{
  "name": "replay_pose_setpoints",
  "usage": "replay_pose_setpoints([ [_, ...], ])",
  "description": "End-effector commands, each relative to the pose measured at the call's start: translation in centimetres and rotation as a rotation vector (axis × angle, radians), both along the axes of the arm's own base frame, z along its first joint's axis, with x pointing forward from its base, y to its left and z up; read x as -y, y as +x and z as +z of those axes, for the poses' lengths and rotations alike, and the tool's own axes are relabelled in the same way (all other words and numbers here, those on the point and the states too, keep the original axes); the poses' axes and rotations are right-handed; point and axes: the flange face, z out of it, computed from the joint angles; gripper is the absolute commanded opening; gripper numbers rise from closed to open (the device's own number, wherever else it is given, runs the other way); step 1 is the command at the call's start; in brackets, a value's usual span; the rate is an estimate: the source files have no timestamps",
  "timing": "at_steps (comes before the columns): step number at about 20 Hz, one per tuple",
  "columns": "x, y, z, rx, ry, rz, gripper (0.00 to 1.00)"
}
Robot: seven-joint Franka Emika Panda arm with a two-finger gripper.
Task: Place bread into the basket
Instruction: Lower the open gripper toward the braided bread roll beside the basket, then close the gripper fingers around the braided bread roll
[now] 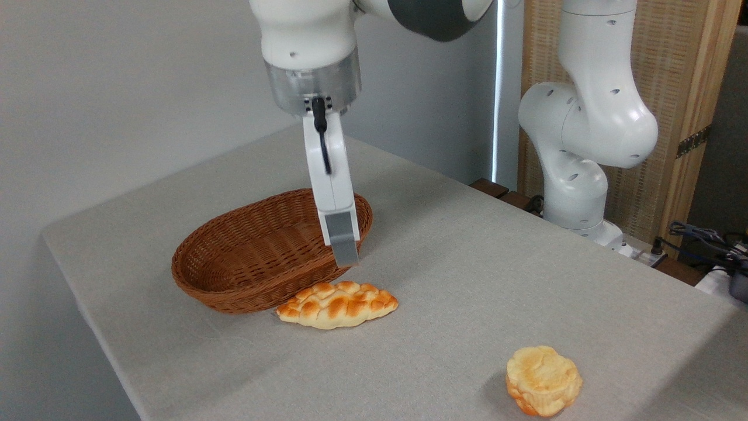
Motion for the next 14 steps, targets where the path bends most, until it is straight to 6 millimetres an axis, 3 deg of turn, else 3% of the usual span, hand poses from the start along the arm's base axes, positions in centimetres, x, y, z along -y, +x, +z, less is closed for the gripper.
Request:
replay_pose_setpoints([
  [1, 0.0, -1.0, -2.8, -0.010, 0.020, -0.139, 1.00],
  [6, 0.1, -1.9, -6.8, -0.041, 0.044, -0.197, 1.00],
  [8, 1.9, -2.4, -8.3, -0.072, 0.072, -0.285, 1.00],
  [14, 4.3, -2.8, -12.0, -0.068, 0.126, -0.366, 1.00],
])
